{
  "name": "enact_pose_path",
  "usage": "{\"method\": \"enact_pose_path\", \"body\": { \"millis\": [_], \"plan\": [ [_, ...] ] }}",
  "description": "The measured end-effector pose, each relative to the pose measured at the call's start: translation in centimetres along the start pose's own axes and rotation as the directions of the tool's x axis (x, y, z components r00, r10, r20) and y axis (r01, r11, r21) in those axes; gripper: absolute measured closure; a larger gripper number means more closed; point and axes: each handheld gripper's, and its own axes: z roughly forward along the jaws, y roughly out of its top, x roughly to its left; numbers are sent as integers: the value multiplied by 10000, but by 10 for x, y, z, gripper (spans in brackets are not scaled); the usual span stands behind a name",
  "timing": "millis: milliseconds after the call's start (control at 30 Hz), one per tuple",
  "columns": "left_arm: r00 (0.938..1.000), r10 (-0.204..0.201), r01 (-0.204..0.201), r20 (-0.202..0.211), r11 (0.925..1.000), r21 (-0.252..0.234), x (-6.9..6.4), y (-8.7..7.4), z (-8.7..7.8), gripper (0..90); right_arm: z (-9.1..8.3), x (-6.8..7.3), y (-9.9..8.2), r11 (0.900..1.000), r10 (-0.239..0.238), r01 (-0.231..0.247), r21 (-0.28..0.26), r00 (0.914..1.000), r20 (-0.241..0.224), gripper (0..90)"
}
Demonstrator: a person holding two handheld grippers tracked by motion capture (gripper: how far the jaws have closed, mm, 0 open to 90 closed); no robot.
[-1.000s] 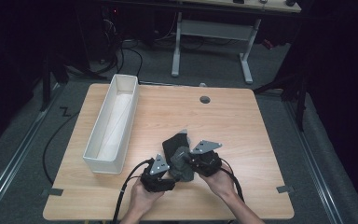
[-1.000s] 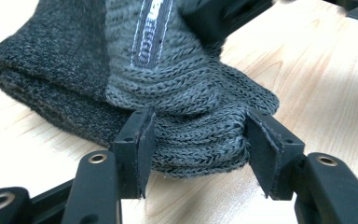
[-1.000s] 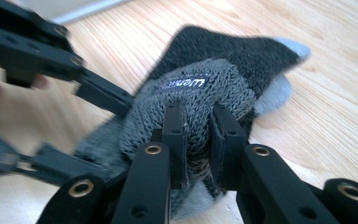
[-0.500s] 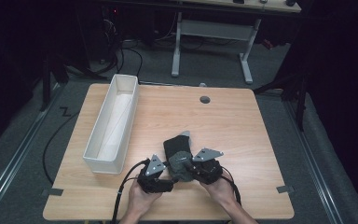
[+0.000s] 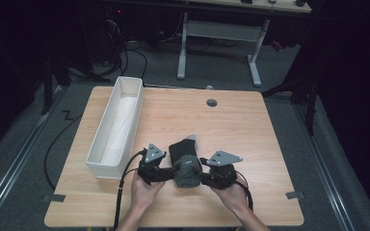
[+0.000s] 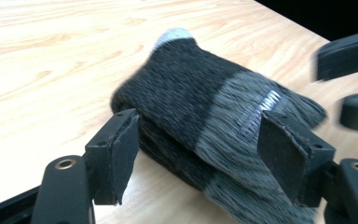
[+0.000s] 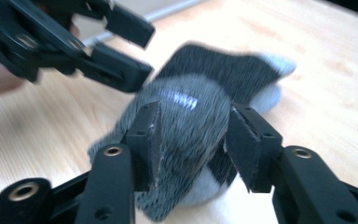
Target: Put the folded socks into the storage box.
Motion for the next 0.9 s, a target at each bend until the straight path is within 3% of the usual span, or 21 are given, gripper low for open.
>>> {"method": "enact_pose_path", "body": {
  "millis": [100,233,367,433,567,667,700,733,900],
  "plan": [
    [9998,-125,126,-136,9999,22,2,3,6,283,2,-4,9,9996,277,-275,-108,9995,152,603],
    [9988,-312,315,-379,9995,72,7,9,19,270,16,-10,12,9984,536,-541,176,9981,290,619],
    [9951,-794,804,-584,9967,147,13,15,33,250,30,-11,1,9955,657,-676,664,9974,313,598],
    [9935,-787,821,-820,9959,390,16,17,42,236,34,-11,-6,9931,836,-852,802,9962,234,589],
    [9942,-741,789,-782,9951,603,15,18,54,192,35,-11,-13,9928,914,-924,764,9957,165,585],
    [9894,-1240,1283,-761,9902,554,19,22,62,152,36,-11,-14,9936,763,-775,817,9969,179,585],
    [9894,-1240,1283,-761,9902,554,19,22,62,150,36,-11,-14,9935,735,-749,861,9971,194,585],
    [9843,-1601,1649,-749,9843,623,24,22,66,139,36,-11,-14,9939,655,-672,873,9976,227,584],
    [9827,-1656,1745,-829,9780,1141,35,15,73,64,37,-12,-16,9941,617,-632,877,9979,193,585]
  ]
}}
